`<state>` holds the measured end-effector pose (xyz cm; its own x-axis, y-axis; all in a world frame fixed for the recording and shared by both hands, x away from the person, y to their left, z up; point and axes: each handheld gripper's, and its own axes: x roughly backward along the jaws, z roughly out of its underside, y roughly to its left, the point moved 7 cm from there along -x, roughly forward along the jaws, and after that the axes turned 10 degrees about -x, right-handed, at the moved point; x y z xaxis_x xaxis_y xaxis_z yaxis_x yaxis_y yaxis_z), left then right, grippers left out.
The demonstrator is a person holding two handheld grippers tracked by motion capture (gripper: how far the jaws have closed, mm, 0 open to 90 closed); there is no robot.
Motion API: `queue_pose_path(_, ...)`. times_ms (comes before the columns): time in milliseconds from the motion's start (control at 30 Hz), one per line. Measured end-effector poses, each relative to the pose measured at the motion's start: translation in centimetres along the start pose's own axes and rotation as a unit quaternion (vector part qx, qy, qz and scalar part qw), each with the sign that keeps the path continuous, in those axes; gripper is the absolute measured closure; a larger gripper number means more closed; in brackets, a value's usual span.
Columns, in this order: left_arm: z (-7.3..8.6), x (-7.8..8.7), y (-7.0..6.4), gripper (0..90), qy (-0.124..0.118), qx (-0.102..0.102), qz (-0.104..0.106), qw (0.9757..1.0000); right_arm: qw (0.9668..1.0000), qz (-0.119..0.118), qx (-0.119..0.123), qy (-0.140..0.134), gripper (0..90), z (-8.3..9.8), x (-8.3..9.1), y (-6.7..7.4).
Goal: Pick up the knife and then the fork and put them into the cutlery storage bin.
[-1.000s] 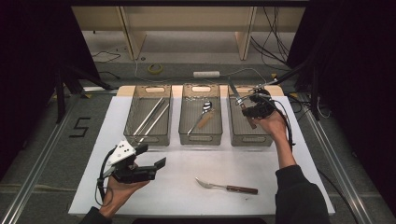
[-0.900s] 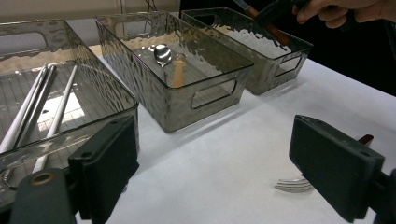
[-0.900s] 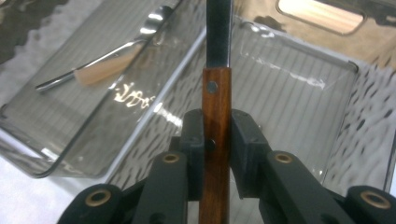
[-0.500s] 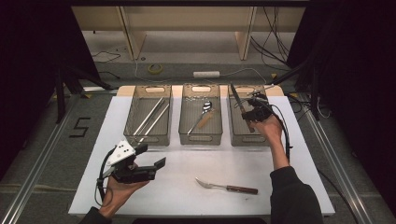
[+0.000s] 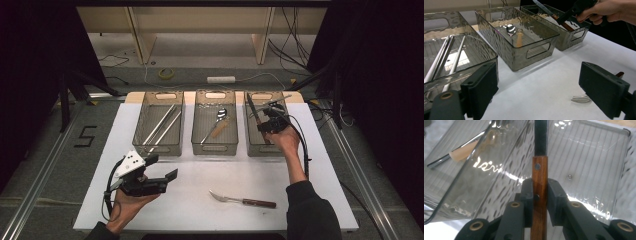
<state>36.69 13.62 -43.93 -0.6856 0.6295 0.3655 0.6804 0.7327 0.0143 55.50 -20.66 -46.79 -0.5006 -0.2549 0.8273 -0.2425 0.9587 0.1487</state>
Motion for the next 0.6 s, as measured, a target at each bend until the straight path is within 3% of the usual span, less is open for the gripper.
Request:
queue_pose_path(333, 0.04, -0.08, -0.03, 14.9, 0.002, -0.001, 0.0, 1.0, 0.9997, -0.011, -0.015, 0.017, 76.2, 0.8, -0.59, -0.29)
queue_pose_path(433, 0.04, -0.07, -0.01, 14.8, 0.002, -0.001, 0.0, 1.0, 0.9993, -0.021, -0.019, 0.023, 70.7, 0.9, -0.68, -0.15)
queue_pose_path(500, 0.04, -0.05, 0.0, 14.8, 0.002, -0.001, 0.0, 1.0, 0.9993, -0.028, -0.022, 0.013, 68.9, 0.7, -0.41, -0.05)
queue_pose_path(600, 0.05, -0.04, 0.02, 14.8, 0.002, -0.001, 0.0, 1.0, 0.9992, -0.036, -0.009, 0.012, 64.8, 0.6, 0.05, 0.32)
